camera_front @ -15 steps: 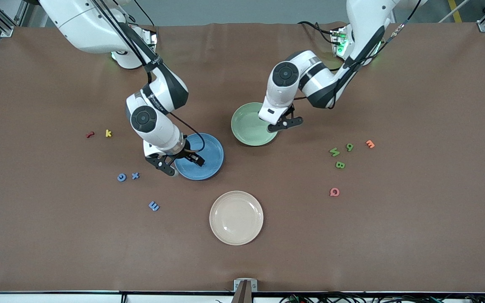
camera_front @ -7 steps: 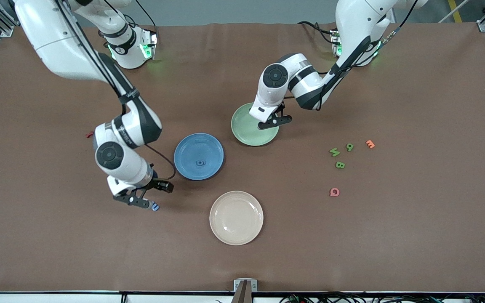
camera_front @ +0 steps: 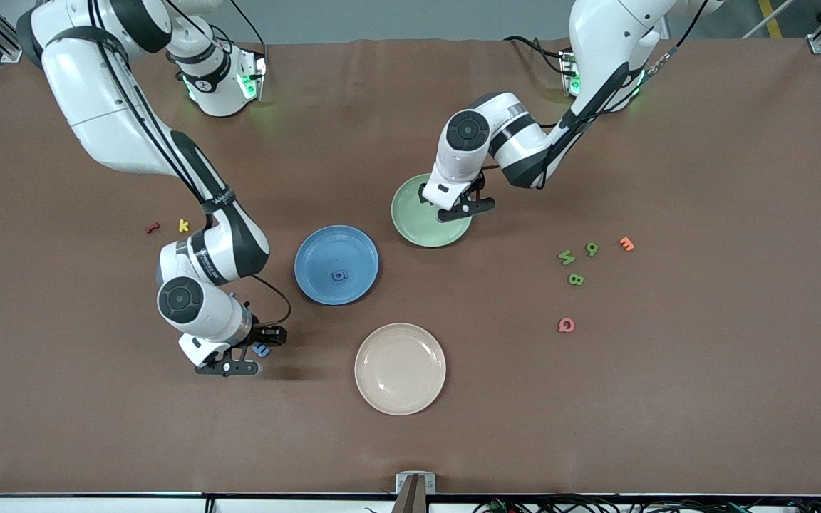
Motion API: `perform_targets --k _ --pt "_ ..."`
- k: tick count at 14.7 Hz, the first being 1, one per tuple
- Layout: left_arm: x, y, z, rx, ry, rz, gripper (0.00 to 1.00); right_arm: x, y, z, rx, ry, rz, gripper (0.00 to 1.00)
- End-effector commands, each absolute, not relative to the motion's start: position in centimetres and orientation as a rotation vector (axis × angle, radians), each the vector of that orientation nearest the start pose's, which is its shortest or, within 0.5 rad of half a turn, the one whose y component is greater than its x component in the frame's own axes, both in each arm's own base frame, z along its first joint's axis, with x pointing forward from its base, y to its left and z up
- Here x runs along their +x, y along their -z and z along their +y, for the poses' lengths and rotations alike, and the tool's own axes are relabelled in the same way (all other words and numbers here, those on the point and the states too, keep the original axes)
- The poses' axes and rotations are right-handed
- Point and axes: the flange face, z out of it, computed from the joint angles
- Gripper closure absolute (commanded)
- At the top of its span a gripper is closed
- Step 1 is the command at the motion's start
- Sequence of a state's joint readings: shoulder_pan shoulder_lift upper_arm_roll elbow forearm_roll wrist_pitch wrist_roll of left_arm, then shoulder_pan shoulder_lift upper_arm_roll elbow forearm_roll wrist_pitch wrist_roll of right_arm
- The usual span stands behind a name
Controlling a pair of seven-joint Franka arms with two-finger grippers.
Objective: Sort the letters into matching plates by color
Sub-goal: 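Grasp the blue E with the right gripper while the left gripper reaches green V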
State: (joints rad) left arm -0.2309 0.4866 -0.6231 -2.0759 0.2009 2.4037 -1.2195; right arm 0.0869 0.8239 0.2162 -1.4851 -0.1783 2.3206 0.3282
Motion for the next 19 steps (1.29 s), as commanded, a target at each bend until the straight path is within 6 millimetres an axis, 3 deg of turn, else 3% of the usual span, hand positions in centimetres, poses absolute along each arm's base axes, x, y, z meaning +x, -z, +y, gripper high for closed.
perform_targets --k 1,4,6,10,14,15,19 --pt "41.4 -25.0 -40.7 -3.146 -0.174 -0.435 0.01 70.5 -19.4 18.8 -3.111 0.057 -0.202 0.21" --pt "45.2 -25.9 -35.6 -3.155 -0.129 -0.4 0.02 70.9 -19.5 17.3 -3.099 0.062 -0.408 0.23" --pt "47.1 -26.1 -32.6 -3.156 -0.112 -0.389 0.02 71.1 -19.5 17.0 -3.093 0.074 -0.456 0.24" --pt "50.0 -25.9 -27.2 -3.108 -0.007 -0.255 0.02 70.9 -18.2 16.4 -3.09 0.045 -0.487 0.24" --pt "51.2 -24.5 -22.9 -3.053 0.034 -0.213 0.02 70.7 -17.7 16.7 -3.085 0.031 -0.466 0.27" --pt "51.3 -24.3 -22.3 -3.051 0.031 -0.222 0.02 70.8 -17.7 16.3 -3.085 0.034 -0.479 0.32" --pt "52.0 -22.3 -19.8 -3.053 0.033 -0.228 0.02 70.7 -17.6 16.3 -3.077 0.032 -0.535 0.75"
